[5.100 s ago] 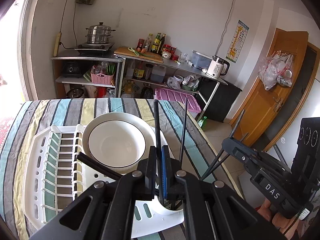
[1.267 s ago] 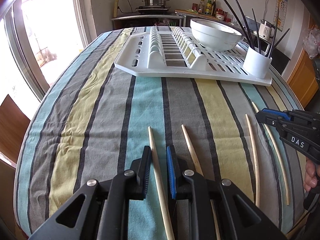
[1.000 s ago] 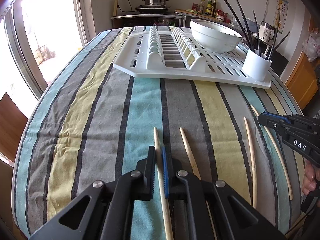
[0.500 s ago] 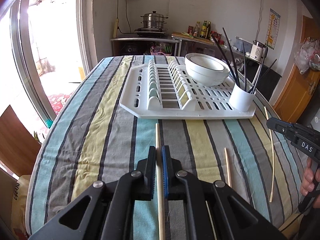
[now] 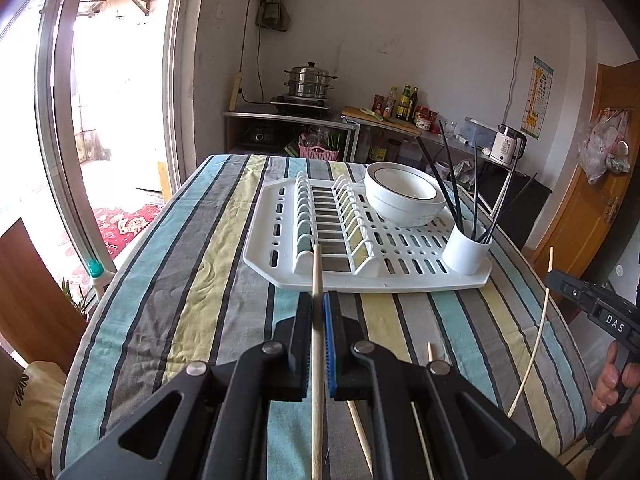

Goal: Organize utensils
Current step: 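Lift the left tool's wooden chopstick toward the white cup while the right tool carries its own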

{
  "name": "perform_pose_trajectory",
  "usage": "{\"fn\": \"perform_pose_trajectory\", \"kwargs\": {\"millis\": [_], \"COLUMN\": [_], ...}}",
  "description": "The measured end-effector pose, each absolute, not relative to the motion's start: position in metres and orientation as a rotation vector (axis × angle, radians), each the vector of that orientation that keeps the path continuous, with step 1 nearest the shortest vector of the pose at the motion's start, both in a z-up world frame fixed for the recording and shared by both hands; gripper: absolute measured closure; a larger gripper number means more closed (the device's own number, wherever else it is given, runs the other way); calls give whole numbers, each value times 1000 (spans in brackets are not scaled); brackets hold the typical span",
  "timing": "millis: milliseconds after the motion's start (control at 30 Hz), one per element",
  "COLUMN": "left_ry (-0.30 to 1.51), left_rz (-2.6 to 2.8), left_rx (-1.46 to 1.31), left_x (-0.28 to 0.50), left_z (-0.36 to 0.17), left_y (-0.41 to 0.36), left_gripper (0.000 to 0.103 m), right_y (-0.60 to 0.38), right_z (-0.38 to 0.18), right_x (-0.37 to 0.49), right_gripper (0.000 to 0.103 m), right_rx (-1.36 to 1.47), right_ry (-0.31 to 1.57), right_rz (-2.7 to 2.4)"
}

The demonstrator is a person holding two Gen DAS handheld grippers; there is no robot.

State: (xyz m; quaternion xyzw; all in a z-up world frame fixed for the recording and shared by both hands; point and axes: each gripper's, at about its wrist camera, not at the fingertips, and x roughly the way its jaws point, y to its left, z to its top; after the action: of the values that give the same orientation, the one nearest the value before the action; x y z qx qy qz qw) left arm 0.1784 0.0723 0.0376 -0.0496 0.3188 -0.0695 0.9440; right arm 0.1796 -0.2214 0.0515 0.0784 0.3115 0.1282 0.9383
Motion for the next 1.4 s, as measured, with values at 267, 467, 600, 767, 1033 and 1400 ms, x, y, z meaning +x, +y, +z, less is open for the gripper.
{"fn": "perform_pose_trajectory", "kwargs": {"millis": [267, 467, 600, 767, 1033, 1400], "left_ry": [615, 614, 604, 578, 577, 571], "left_rz": [-173, -189, -197, -231, -332, -457], "left_rx": [-79, -65, -58, -47, 4, -10], "left_x": [145, 136, 137, 144, 181, 239], "left_z": [54, 62, 70, 86, 105, 131], "left_y": [66, 61, 57, 46, -1, -57], "left_gripper": [97, 97, 97, 97, 97, 97], "right_y": [-226, -233, -241, -253, -270, -288], "right_z": [61, 68, 77, 91, 109, 126], "right_x": [154, 141, 137, 139, 161, 213], "right_gripper": [97, 98, 98, 98, 98, 98], "right_rx": [153, 153, 161, 171, 179, 209], "right_ry": [594, 569, 541, 496, 441, 390], "right_rz": [275, 276, 265, 247, 211, 164]}}
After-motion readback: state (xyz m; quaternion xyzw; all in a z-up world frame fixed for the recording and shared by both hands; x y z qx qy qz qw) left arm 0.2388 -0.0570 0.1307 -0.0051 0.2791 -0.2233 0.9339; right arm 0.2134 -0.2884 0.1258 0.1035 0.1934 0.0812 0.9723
